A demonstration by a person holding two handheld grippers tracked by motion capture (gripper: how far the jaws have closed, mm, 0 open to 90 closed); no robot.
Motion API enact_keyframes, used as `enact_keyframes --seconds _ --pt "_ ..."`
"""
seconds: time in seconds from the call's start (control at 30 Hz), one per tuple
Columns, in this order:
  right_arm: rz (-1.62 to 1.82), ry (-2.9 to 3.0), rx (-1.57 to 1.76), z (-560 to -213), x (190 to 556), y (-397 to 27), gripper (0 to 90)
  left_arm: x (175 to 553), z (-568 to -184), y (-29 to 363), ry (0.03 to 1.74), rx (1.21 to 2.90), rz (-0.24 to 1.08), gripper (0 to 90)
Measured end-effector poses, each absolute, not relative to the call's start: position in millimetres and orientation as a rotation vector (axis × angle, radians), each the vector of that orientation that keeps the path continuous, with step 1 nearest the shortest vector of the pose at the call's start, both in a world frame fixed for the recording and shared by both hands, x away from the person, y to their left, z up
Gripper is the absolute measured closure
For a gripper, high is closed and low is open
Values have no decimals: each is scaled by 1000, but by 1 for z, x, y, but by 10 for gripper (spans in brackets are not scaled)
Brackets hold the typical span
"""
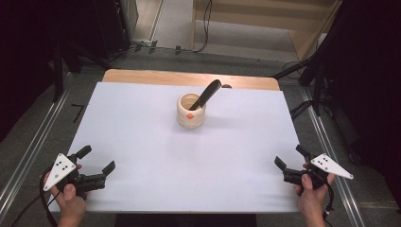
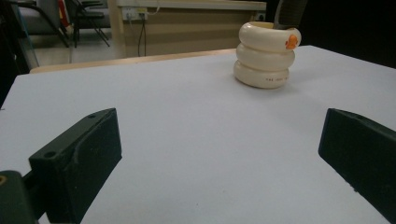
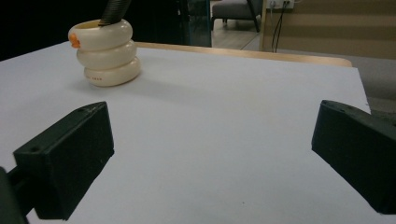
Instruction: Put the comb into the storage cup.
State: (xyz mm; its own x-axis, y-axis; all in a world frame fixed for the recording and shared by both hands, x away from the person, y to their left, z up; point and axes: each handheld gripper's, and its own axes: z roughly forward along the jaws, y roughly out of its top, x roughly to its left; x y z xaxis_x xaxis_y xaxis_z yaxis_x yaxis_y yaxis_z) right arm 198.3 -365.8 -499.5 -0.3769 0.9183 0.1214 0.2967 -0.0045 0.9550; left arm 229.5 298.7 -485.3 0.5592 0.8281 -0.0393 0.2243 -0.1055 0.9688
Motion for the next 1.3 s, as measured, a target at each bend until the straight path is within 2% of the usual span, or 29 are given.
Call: enact_keyframes --seconds 0.57,1.3 --pt "1425 1689 1342 -518 186 -397 0 230 -486 298 910 1637 654 0" --pt "1385 1722 1305 -522 189 -389 0 234 -487 299 951 1617 654 0"
